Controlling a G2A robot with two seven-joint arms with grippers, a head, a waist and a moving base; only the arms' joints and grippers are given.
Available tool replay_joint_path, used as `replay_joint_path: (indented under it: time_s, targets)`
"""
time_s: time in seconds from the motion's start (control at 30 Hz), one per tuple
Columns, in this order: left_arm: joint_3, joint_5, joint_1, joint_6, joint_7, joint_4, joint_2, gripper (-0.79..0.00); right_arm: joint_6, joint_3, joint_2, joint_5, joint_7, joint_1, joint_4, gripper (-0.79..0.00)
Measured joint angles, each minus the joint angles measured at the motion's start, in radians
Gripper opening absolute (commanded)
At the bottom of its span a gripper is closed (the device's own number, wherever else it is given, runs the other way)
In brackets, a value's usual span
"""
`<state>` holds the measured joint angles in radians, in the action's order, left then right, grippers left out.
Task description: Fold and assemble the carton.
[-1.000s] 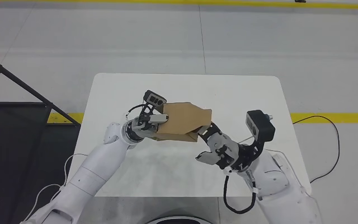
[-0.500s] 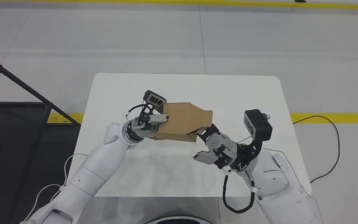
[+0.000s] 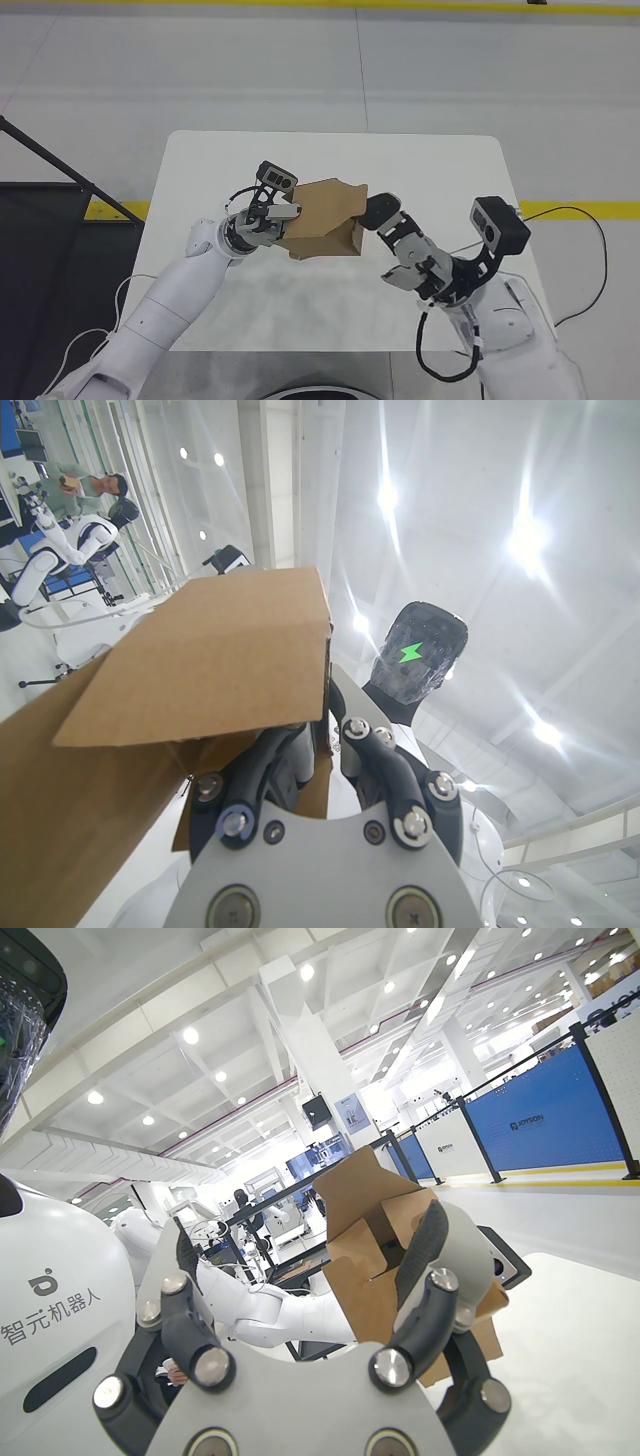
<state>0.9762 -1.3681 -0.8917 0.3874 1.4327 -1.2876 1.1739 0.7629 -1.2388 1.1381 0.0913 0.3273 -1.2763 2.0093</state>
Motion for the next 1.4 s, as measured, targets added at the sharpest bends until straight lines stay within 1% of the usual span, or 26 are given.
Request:
replay_joint_path:
  time_s: [0.2,0.63,0.93,1.4]
  targets:
    - [0.0,0.0,0.0,0.0,0.0,0.0,0.0,-0.785,-0.001,0.008,-0.003,-0.024,0.049,-0.003,-0.003,0.0]
    - [0.0,0.0,0.0,0.0,0.0,0.0,0.0,-0.785,-0.059,0.056,0.002,0.0,0.107,0.044,-0.011,0.0]
    - [0.0,0.0,0.0,0.0,0.0,0.0,0.0,-0.785,-0.099,0.067,0.005,0.032,0.113,0.056,-0.004,0.0]
    - [0.0,0.0,0.0,0.0,0.0,0.0,0.0,-0.785,-0.112,0.079,0.008,0.037,0.116,0.066,-0.013,0.0]
